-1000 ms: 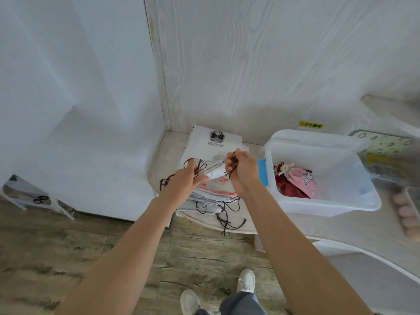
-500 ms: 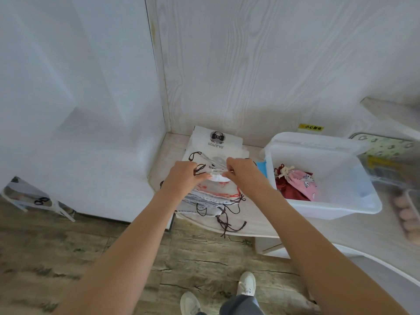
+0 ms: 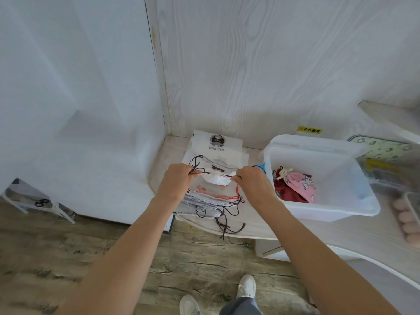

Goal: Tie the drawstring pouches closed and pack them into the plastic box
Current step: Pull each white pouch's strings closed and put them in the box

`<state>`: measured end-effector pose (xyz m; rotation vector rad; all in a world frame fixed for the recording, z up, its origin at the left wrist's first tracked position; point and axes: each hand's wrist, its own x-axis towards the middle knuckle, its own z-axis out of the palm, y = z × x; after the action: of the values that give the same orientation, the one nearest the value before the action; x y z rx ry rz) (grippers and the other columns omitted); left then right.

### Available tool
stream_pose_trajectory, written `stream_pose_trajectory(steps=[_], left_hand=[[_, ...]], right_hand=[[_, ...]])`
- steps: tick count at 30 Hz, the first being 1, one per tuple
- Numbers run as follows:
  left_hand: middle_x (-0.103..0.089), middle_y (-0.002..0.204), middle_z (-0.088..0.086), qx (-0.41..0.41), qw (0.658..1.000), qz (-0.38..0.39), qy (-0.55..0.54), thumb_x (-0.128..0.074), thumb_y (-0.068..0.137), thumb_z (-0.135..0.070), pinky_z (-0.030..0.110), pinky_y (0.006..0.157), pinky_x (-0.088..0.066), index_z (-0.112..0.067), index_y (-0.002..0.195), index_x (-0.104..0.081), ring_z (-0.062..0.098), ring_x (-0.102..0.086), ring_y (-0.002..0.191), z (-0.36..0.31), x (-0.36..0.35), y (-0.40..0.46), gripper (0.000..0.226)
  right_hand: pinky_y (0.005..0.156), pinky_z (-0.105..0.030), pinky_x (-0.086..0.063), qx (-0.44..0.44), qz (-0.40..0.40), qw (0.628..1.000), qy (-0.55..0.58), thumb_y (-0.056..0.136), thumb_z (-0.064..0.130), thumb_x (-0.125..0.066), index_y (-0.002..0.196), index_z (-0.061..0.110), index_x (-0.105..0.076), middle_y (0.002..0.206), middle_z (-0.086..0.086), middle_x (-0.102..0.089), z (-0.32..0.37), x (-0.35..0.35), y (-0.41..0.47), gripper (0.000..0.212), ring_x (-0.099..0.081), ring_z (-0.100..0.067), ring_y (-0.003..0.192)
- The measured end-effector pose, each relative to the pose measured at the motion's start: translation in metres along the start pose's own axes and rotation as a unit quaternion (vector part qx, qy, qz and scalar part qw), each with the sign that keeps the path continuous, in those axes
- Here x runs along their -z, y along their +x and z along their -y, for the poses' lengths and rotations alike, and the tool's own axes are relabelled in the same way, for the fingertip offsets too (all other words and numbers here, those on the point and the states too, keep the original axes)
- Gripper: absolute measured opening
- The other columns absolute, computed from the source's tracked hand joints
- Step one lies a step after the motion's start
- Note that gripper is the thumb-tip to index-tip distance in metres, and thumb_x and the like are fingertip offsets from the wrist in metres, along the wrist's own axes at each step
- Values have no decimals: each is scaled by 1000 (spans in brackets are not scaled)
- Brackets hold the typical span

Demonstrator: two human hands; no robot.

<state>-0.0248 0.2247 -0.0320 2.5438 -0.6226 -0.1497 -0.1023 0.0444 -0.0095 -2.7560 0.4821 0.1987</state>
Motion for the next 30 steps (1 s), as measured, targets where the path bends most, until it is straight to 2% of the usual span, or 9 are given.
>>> stream_pose_trajectory(steps=[5,8,11,13,18,21,25,28,30], left_hand=[[-42,52,-8,15,999,-22,40,-54,91,-44,21,42,-25,-15,69,-51,9,-40,47,-10,2,-9,36],[-55,71,-6,9,996,-3,88,-56,90,-38,21,48,-32,-15,98,-56,13,-50,60,-18,9,-13,24],[-51,84,-2,-12,992,18,126,-63,85,-39,24,51,-39,-30,137,-26,16,-54,63,-20,13,-15,65],[-43,92,0,-55,980,21,191,-62,83,-47,19,44,-33,-39,142,-14,12,-46,52,-22,13,-18,77],[-44,117,2,-101,966,42,234,-47,92,-46,14,44,-25,-23,113,-58,11,-49,60,-19,7,-21,33],[-45,117,1,-96,967,16,234,-43,96,-38,17,49,-29,-13,102,-65,10,-50,74,-22,7,-21,34],[-56,120,7,-129,962,-38,237,-59,87,-20,36,85,-45,-6,85,-71,26,-51,112,-19,0,-20,19],[-65,96,10,-153,959,-120,207,-59,81,-15,45,91,-47,-4,68,-68,31,-60,100,-16,-2,-19,20],[-60,81,5,-135,982,-87,104,-39,92,-18,30,75,-48,-5,77,-62,20,-59,81,-20,-1,-21,30]], right_hand=[[53,-27,-32,-52,9,997,60,90,19,-57,57,7,-48,63,-5,-45,3,-1,-2,36,-48,-24,68],[74,-32,-42,-60,9,998,-26,89,28,-60,92,12,-68,100,-4,-57,10,-1,-8,18,-54,-25,99],[87,-35,-34,-30,-62,983,-168,91,26,-54,106,16,-65,111,-2,-52,11,-3,-17,21,-44,-24,110],[88,-34,-33,-6,-78,982,-174,92,22,-51,103,14,-66,108,-3,-55,10,-4,-19,20,-45,-24,108],[79,-34,-47,-66,-41,984,161,90,21,-49,91,7,-66,99,-11,-65,6,-5,-18,22,-59,-28,95],[72,-28,-41,-76,-32,975,208,91,19,-49,91,4,-65,97,-11,-66,5,-4,-16,22,-60,-25,92],[80,-25,-36,-73,-79,967,231,89,21,-53,87,6,-67,106,-11,-60,2,-7,-15,21,-55,-22,100],[75,-25,-37,-67,-82,961,257,88,21,-55,79,7,-65,91,-6,-58,2,-5,-16,20,-54,-18,87],[64,-26,-36,-90,-52,941,322,88,20,-56,68,9,-61,68,-3,-55,5,1,-18,23,-48,-16,64]])
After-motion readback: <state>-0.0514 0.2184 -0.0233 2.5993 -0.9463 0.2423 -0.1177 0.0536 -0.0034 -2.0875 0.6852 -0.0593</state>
